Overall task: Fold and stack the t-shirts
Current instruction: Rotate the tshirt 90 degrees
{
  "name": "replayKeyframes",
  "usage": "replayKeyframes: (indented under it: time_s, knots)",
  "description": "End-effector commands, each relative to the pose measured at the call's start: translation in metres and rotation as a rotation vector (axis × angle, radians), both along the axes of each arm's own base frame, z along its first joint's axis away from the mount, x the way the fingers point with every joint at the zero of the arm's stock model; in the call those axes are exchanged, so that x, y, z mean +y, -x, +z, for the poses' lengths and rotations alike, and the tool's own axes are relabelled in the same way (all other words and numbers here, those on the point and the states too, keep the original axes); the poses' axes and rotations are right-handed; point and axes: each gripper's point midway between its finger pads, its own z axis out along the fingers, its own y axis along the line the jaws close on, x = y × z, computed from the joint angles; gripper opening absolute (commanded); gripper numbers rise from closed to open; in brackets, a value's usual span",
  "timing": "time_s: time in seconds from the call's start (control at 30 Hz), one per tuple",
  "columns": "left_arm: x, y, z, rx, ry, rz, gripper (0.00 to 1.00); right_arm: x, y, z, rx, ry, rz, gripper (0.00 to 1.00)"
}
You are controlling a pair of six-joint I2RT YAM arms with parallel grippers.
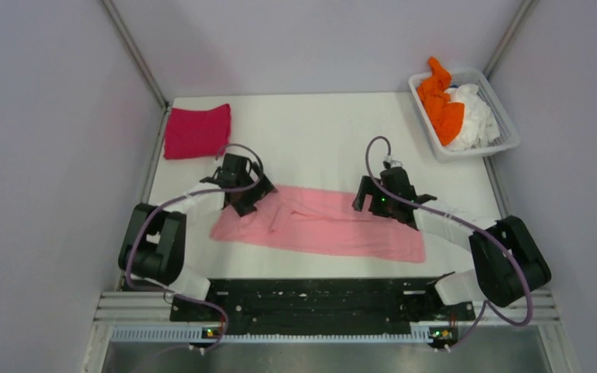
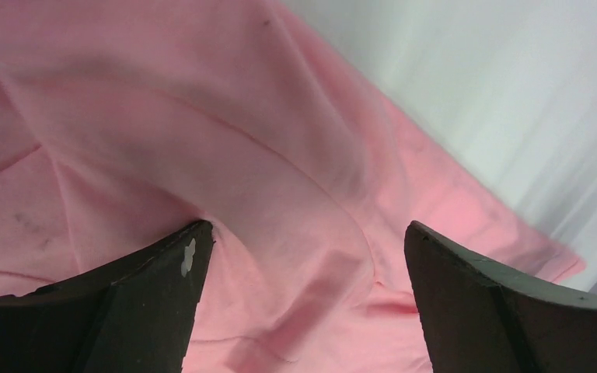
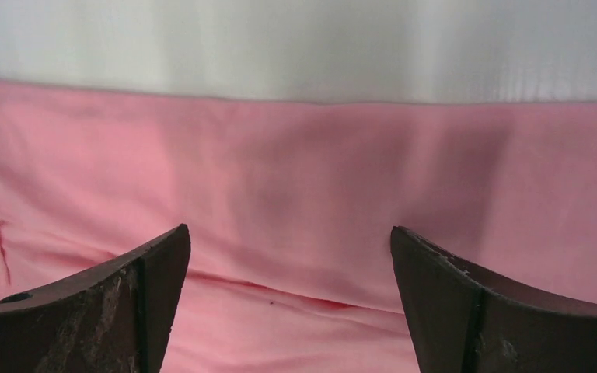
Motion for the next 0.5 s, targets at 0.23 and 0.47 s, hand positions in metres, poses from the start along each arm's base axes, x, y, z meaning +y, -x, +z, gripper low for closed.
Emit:
replayKeyframes:
  time_s: [0.23,0.47]
  knots:
    - [-0.056,-0.217,-0.008,-0.148,0.092,0.034,0.99,0.079,0.082,0.0,0.119,-0.106,0.271,0.99]
    - [-0.176,-0.338,0.01,-0.351,0.494,-0.07,0.99,0.143,0.103,0.008,0.118,-0.154,0.467,0.99]
